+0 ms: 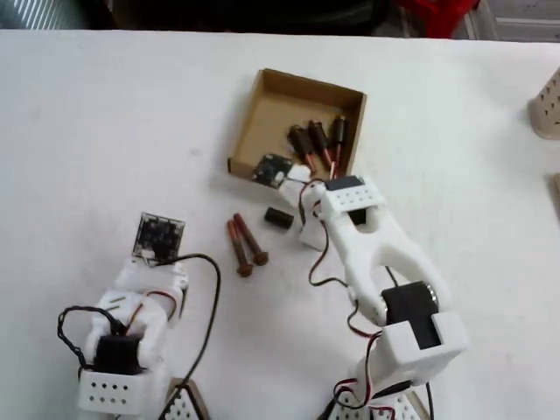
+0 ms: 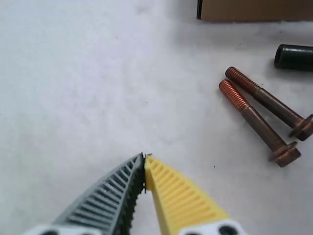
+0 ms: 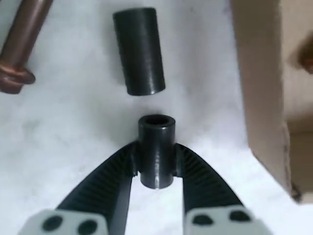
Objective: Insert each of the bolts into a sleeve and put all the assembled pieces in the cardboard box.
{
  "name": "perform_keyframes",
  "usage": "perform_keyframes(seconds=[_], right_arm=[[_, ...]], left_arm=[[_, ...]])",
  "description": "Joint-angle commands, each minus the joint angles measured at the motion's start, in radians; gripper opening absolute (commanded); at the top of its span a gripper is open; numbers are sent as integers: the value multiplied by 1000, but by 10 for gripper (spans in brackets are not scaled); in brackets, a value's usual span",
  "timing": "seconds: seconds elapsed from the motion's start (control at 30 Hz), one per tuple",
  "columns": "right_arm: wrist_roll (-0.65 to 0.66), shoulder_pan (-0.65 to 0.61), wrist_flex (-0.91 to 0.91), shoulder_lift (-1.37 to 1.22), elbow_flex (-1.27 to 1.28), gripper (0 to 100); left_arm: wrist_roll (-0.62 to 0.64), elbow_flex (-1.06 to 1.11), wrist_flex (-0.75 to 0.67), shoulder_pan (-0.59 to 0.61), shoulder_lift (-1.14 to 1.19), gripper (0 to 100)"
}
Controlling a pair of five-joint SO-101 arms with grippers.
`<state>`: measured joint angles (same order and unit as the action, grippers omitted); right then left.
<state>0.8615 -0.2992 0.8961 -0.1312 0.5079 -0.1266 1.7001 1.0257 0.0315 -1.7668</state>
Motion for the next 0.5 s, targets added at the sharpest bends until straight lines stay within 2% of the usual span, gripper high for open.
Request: perform_keyframes(seconds=[0.0,0.2,0.47], right_arm=[[-158,27,119,136,3,18],[-311,179,145,305,124,18],[-353,314,31,410,338,18]], left_arm=[[-11,-5,9,1,-15,20],[-11,-5,5,-1,-15,20],[-5,-5,-51,-10,-13,20]])
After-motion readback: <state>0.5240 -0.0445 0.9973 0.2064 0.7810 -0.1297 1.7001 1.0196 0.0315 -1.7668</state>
